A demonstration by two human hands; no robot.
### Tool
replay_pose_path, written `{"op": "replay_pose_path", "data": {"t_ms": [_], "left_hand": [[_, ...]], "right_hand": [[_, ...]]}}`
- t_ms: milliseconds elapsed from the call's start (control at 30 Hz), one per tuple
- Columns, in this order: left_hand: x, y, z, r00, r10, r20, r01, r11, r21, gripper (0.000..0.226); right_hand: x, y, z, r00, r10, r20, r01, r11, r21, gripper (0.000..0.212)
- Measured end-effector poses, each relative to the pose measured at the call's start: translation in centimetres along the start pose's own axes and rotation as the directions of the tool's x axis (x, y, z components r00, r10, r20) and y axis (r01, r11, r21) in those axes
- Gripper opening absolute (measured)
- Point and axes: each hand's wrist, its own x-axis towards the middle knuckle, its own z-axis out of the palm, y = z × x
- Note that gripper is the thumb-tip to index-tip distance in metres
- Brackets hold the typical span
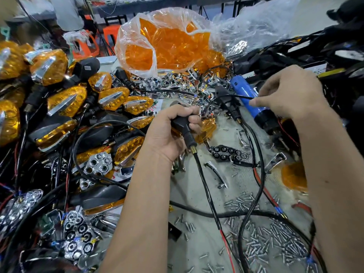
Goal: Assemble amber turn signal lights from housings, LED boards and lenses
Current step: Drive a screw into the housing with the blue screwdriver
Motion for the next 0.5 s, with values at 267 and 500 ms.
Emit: {"op": "replay_pose_path", "data": {"t_ms": [267,500], "left_hand": [[-0.1,0.2,0.1,1.0,0.008,0.016,-0.007,0.998,-0.069,0.027],[-0.2,0.3,0.1,0.993,0.046,0.113,-0.034,0.993,-0.111,0.036]], "right_hand": [[-0.2,-1.0,-0.1,0.983,-0.186,0.005,0.18,0.958,0.222,0.03],[-0.4,-3.0,3.7,0.984,-0.048,0.172,-0.077,0.756,0.65,0.023]]}}
